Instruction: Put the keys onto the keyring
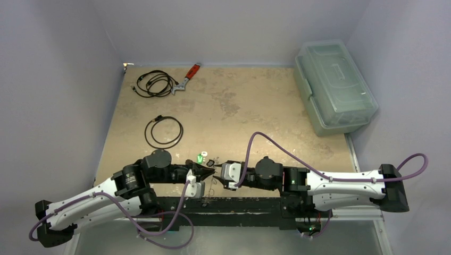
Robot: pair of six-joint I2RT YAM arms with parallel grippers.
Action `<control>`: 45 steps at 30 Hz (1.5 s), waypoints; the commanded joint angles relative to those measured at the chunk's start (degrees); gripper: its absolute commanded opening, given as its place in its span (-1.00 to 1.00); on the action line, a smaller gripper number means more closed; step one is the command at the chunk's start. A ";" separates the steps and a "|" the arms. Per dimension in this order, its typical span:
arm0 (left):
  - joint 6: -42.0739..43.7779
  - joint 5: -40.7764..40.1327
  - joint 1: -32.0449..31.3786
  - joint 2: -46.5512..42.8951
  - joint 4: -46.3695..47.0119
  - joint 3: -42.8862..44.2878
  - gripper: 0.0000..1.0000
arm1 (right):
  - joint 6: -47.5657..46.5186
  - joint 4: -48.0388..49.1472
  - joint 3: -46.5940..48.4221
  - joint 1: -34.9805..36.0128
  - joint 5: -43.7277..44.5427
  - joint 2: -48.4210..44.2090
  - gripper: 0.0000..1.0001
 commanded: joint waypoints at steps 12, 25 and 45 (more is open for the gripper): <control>0.76 -0.15 -0.13 -3.00 5.31 -0.69 -1.00 | 2.98 4.96 -2.70 0.29 5.46 -1.45 -0.41; 0.84 0.66 -0.13 -2.82 4.86 -0.09 -1.00 | 2.80 7.77 -3.69 0.31 7.12 -1.23 -0.51; -0.48 0.91 -0.13 -2.68 5.64 0.31 -1.00 | 2.62 12.03 -4.49 0.31 7.08 -1.28 -0.63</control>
